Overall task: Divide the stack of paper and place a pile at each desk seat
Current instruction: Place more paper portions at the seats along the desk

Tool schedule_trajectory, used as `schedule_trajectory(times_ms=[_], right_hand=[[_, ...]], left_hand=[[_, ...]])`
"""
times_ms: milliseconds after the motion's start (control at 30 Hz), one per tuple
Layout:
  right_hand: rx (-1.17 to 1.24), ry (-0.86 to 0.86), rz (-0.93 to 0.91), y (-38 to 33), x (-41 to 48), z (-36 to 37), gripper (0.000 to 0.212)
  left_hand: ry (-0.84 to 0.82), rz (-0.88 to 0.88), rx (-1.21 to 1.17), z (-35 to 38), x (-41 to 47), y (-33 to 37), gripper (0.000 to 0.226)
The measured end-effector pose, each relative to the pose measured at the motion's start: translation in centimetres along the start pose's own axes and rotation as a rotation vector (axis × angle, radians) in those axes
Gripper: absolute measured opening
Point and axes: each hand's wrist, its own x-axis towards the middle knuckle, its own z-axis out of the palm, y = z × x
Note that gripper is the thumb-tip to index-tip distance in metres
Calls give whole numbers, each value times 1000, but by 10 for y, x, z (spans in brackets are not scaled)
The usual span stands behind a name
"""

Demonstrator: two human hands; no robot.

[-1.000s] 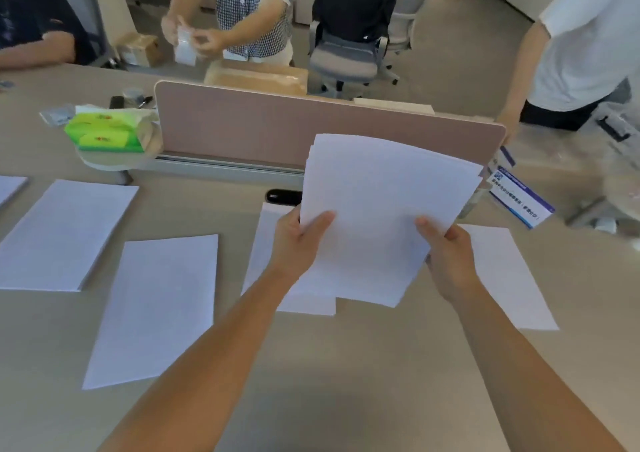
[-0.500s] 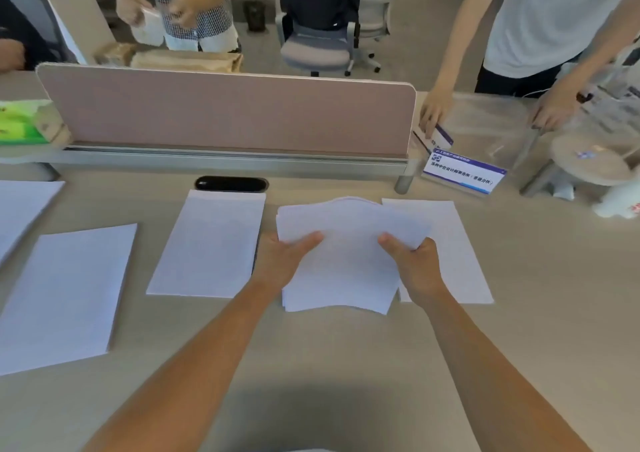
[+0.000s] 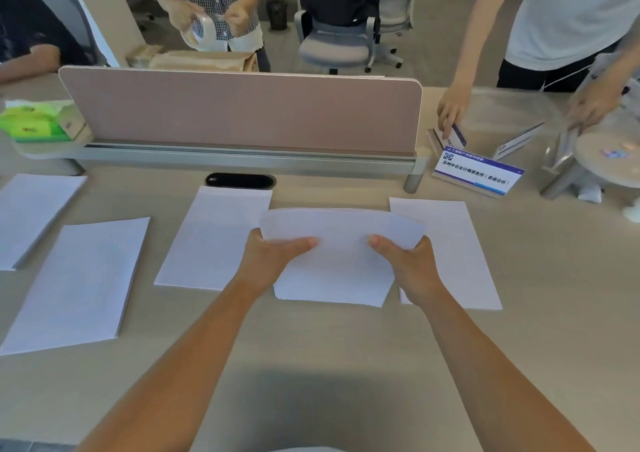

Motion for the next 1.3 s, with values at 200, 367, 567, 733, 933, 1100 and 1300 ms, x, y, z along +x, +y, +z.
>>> schedule_trajectory(times_ms=[200,367,567,733,933,1100,1300], right_hand=[[-114,-100,42,14,-2,-15,25],[-42,-30,34,24,-4,0,26],[-62,35,35,30,-3,-5,19],[-62,-46,116,39,-3,-10,65],[-58,-15,72,38,-5,-4,39],[-77,-6,58,40,-4,-3,49],[-105,-2,66,37,-3,-8,24]], left_hand=[[-29,-28,8,-17,-1,-18,30],[23,-24,-53,-7,-1,-26,26],[-32,-9,-14,-18,8,-32,32],[-67,-72,-73,-16,9,-47,65],[-47,-76,-133,-13,10,-52,57],[-84,-54,-158,-12,10,-51,57],[-107,-33,-65,-20,14,-45,38]])
